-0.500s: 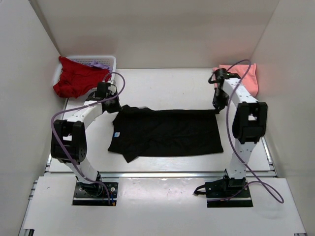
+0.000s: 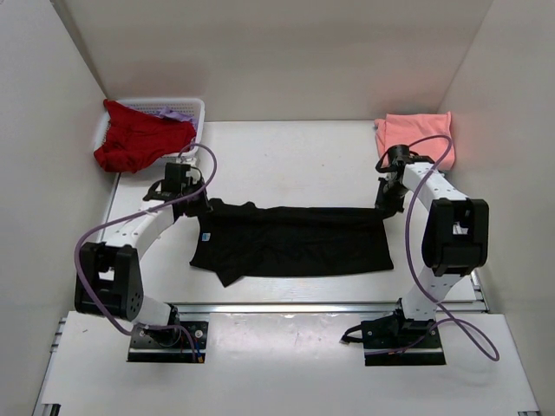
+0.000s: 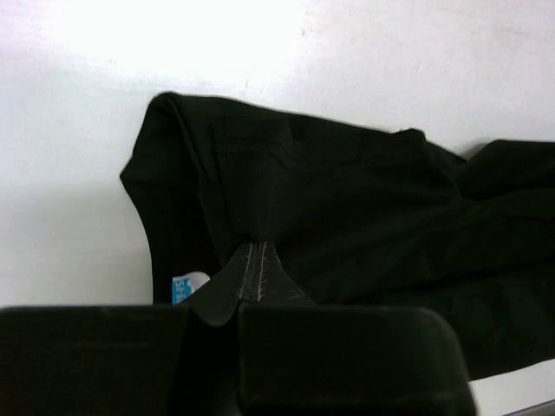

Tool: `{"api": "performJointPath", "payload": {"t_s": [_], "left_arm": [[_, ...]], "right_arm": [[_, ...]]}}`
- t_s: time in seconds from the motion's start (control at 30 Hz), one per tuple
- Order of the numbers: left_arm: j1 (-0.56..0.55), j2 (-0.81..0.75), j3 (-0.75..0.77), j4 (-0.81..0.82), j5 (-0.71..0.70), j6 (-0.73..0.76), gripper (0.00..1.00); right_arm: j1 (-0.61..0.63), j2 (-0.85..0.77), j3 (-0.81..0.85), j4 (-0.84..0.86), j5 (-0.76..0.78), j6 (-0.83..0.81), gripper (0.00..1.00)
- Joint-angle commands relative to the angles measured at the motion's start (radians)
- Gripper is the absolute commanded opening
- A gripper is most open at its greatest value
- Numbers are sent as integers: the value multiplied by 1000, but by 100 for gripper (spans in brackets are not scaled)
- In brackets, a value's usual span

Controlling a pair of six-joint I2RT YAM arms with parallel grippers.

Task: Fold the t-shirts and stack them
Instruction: Fold the other side of the tshirt into a rectangle, then rotate the tshirt 90 degrees

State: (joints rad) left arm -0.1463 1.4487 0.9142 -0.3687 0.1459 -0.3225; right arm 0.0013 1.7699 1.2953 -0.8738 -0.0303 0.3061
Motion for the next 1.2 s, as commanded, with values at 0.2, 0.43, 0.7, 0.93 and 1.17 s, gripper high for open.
{"api": "performJointPath", "payload": {"t_s": [0.2,0.43,0.7,0.93,1.17], "left_arm": [[-39,-158,-127,-42,-25,-1,0],[-32,-211,-152,-55,-22,-18,0],[-26,-255,-207,-84,-51,-39,17],[-27,-245,-117,-117,-85,-73,37],[-100,-186,-192,-23,-20,-266,24]], "right_arm": [[0,-93,-100,76,-7,-16,0],[-47,-101,-137,96,0,-30,0],[-52,-110,-176,92,26,-33,10],[21,-135,-53,33,115,-22,40],[115,-60,-13,107,-25,-84,23]]}}
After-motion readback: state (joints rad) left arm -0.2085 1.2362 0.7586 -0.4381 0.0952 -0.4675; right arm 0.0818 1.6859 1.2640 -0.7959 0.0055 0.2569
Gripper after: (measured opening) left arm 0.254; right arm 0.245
